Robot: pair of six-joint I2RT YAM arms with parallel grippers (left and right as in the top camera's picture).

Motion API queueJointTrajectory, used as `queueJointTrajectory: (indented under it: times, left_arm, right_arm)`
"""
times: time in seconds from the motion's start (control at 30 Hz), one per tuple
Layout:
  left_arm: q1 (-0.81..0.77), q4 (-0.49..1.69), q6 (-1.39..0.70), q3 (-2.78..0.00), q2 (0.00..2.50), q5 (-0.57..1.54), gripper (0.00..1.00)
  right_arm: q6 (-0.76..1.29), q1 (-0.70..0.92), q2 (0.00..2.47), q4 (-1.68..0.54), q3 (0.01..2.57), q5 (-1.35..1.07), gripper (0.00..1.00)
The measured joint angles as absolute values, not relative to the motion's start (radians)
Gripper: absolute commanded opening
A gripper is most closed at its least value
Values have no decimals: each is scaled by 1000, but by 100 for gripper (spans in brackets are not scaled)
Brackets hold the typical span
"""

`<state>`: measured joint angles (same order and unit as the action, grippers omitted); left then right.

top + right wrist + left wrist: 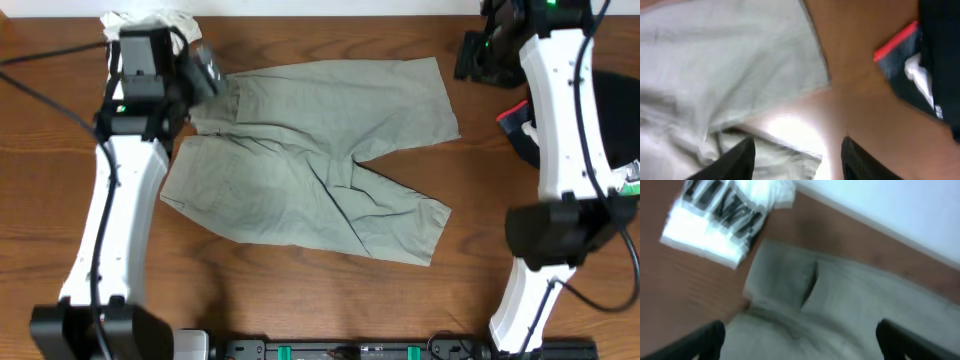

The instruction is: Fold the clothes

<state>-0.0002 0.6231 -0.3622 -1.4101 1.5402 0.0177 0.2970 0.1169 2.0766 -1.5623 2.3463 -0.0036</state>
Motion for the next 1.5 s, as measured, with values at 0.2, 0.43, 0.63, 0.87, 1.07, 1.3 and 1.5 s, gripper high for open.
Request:
queueJointTrajectory:
  times: [0.2,0.43,0.63,0.87,1.07,1.3,1.5]
  left_arm:
    - [14,893,-415,-1396,1534,19,98]
    - [108,1008,-439,-1362,1535,22,98]
    - [211,1095,-445,-1361,1535,43,98]
    - [232,1056,-445,-1254,1534,118,98]
    - [232,943,-445,-1086,1535,187,98]
    - [244,805,-422,-985,1535,211,98]
    - [274,707,-413,-945,1535,211,98]
  right_arm:
    - [295,239,1998,-1695,2318,-27,57]
    - [321,374,1981,-1693,2161,-36,57]
    - [435,489,1835,-1694,1961,45,64]
    - [575,608,1554,-1637,1668,92,73]
    - [645,696,1499,-1467,1370,46,73]
    - [726,778,1499,-1375,1185,-19,72]
    - [832,830,1497,-1348,1122,-26,75]
